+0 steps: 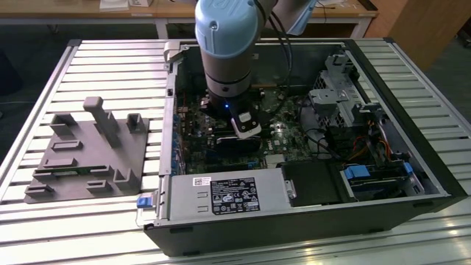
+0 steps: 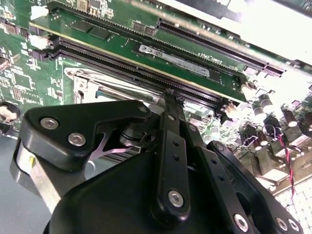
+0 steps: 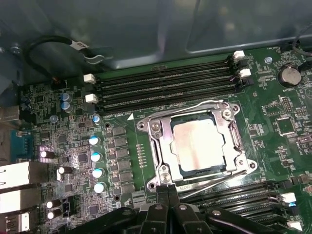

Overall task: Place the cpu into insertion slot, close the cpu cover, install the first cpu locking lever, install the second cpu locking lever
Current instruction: 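Install the second cpu locking lever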

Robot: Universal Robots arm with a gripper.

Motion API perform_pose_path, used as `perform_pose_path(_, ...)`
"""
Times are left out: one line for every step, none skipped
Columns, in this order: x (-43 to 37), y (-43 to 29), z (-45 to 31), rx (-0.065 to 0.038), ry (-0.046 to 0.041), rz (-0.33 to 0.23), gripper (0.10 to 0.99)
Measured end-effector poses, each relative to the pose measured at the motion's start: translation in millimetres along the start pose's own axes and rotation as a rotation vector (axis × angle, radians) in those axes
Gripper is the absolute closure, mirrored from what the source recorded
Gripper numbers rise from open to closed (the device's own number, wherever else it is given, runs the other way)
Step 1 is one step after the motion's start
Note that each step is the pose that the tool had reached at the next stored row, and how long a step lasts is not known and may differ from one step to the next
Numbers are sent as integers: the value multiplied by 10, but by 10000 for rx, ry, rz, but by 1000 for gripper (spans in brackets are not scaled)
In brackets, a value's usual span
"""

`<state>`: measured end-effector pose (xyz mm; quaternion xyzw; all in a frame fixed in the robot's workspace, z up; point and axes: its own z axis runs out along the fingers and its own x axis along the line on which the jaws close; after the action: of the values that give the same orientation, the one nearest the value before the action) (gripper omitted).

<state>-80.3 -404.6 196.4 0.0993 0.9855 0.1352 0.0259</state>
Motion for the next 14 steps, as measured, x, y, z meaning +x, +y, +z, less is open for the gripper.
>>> perform_pose_path(-1,-3,-1,-1,0,0,980)
perform_pose_path(-2,-8,-2,-2,1,-1,980)
perform_pose_path(-2,-14,-3,-7,2,0,980)
perform_pose_path(2,-18,-4,-11,2,1,980)
perform_pose_path(12,-22,-4,-21,4,1,980)
perform_pose_path(22,-25,-3,-35,7,2,980)
perform_pose_path(34,-29,-2,-70,14,4,980)
perform_pose_path(43,-31,0,-110,23,8,980)
perform_pose_path(47,-33,2,-142,28,10,980)
perform_pose_path(49,-34,6,-166,33,10,980)
perform_pose_path(50,-36,11,-191,36,13,980)
perform_pose_path(51,-37,17,-213,40,16,980)
perform_pose_path(52,-39,22,-233,44,19,980)
perform_pose_path(53,-41,26,-253,49,22,980)
